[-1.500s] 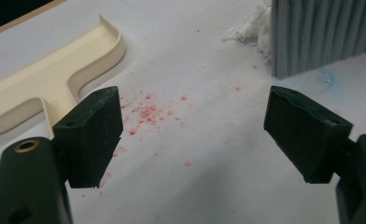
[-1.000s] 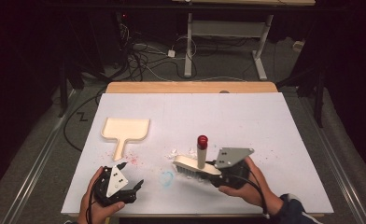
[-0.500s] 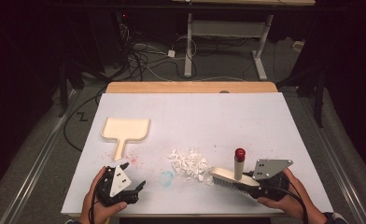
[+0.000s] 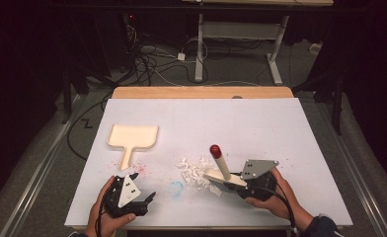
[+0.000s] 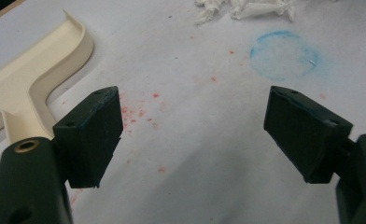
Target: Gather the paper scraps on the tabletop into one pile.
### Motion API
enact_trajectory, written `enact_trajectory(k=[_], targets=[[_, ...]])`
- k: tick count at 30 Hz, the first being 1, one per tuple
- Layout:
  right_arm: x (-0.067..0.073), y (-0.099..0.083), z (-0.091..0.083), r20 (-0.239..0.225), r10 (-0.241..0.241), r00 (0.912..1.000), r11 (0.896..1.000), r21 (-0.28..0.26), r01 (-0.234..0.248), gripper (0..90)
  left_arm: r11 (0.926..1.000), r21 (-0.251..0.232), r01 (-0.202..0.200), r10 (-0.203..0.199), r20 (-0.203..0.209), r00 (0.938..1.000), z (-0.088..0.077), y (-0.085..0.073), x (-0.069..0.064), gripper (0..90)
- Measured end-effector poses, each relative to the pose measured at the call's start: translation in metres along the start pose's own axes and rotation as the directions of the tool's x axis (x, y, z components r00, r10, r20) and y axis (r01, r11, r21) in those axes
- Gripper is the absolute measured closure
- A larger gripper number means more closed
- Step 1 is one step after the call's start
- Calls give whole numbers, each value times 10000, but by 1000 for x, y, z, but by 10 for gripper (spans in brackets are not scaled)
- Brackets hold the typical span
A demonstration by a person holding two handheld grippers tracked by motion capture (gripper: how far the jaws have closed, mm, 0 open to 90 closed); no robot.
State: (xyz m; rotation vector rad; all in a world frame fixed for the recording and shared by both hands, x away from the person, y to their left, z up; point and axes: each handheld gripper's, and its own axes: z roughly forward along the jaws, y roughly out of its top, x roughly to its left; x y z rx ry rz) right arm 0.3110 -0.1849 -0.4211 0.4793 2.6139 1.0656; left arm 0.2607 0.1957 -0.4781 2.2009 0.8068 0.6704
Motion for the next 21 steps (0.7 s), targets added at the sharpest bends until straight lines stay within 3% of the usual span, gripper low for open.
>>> enact_trajectory(k=[4,8,14,21], targets=[[0,11,5,56,-152,9999,9995,-280,154,682,10000,21,-41,41,53,10000,2,1,0,185],[-3,13,1,124,48,9999,9979,-639,-40,682,10000,12,-50,50,91,9999,4,2,1,185],[-5,10,-25,161,374,9992,9909,-1299,-350,680,9998,-161,-66,69,194,9998,3,3,1,185],[-14,2,-48,973,1089,9893,9798,-1782,-904,680,9997,-249,-56,60,170,9998,1,4,1,185]])
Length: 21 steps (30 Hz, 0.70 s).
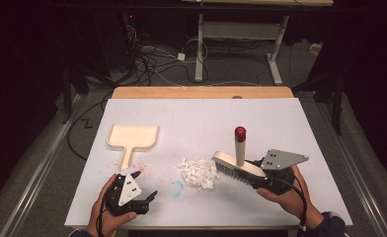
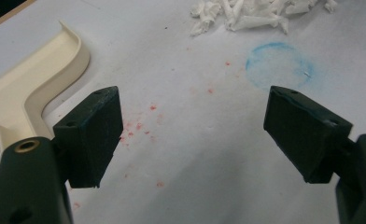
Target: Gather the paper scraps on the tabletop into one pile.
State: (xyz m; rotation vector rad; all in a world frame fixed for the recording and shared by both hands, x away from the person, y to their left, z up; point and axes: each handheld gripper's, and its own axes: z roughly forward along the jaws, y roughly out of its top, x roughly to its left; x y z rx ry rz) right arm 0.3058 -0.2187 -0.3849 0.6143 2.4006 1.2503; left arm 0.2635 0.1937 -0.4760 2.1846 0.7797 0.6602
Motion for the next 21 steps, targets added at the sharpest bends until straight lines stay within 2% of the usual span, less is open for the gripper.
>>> enact_trajectory(k=[4,8,10,12,16,19,21], targets=[[-8,-9,8,1017,393,9940,9991,131,-408,681,10000,21,-10,10,-30,10000,0,0,0,185],[-13,-19,32,1545,931,9836,9951,187,-971,681,10000,49,-25,26,-36,10000,1,0,-1,185],[-13,-19,45,1806,756,9807,9962,290,-821,681,10000,66,-40,40,-17,10000,1,0,-1,185],[-11,-19,57,2452,403,9686,9984,286,-487,681,9999,89,-46,46,3,10000,1,0,-1,185],[-11,-19,76,2571,789,9632,9961,180,-864,681,10000,73,-48,48,25,10000,1,0,-1,185],[-5,-18,88,2239,1411,9644,9894,15,-1451,680,9999,87,-50,50,48,10000,1,0,-1,185],[4,-13,96,2089,1483,9666,9879,134,-1545,678,9999,103,-61,60,77,10000,1,0,-1,185]])
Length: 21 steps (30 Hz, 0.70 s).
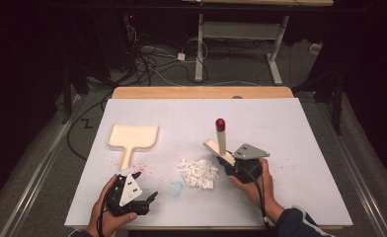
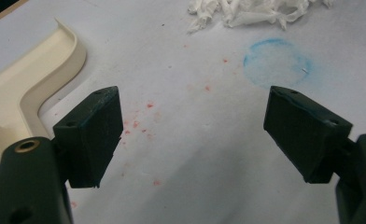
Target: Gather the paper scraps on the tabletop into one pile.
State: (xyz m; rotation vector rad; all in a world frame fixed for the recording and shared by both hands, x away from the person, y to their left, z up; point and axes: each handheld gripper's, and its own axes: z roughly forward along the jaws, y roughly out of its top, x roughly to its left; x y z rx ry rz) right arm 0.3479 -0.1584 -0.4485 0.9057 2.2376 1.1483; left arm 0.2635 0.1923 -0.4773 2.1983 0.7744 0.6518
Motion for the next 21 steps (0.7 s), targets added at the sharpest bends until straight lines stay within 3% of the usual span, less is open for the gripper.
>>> enact_trajectory(k=[5,11,16,21], targets=[[24,8,10,-198,-252,9995,9993,-285,247,679,10000,10,-41,41,44,10000,1,0,0,186],[37,18,19,-160,-453,9988,9972,-598,443,681,10000,-45,23,-22,67,10000,0,0,0,186],[29,22,7,-66,-590,9982,9948,-830,583,681,10000,-12,0,0,50,10000,0,-1,0,187],[13,23,-19,-74,-676,9977,9919,-1083,664,680,10000,21,-44,44,13,10000,0,-1,0,187]])
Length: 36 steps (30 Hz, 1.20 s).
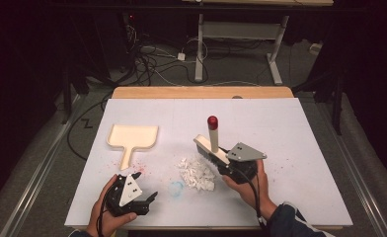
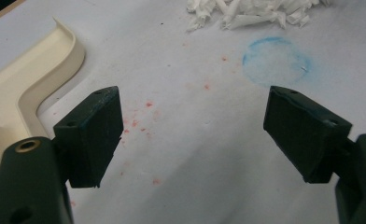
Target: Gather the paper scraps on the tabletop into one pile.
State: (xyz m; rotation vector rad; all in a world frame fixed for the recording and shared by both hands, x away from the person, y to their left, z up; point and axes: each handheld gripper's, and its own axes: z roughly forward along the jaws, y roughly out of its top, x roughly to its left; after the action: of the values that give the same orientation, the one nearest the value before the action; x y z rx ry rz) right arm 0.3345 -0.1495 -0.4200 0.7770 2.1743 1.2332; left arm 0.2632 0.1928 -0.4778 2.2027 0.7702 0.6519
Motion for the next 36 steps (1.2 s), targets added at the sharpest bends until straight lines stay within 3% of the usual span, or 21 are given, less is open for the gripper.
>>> enact_trajectory(k=[4,13,16,21,25,30,34,36], targets=[[-10,-3,-22,-323,-271,9991,9995,127,276,681,10000,15,-53,53,-20,10000,0,1,-1,187],[-20,-22,-62,-1159,-97,9932,9954,940,207,681,9999,53,-153,153,-29,9999,-1,0,-1,187],[-15,-32,-70,-1716,-46,9852,9913,1288,271,681,9998,52,-180,179,51,9998,0,1,-2,188],[1,-40,-71,-2841,-79,9588,9871,1510,529,681,9998,23,-190,190,131,9997,1,2,-3,191],[12,-35,-56,-2992,-309,9537,9873,1393,757,681,9998,50,-211,210,181,9996,1,2,-3,193],[12,-26,-34,-2580,-452,9651,9912,1084,754,681,9998,52,-213,212,197,9996,2,1,-3,194],[6,-20,-34,-2323,-347,9720,9949,837,555,681,9998,34,-187,186,187,9997,1,1,-2,194],[2,-18,-40,-2439,-237,9695,9959,791,443,681,9998,46,-184,183,183,9997,1,1,-3,194]])
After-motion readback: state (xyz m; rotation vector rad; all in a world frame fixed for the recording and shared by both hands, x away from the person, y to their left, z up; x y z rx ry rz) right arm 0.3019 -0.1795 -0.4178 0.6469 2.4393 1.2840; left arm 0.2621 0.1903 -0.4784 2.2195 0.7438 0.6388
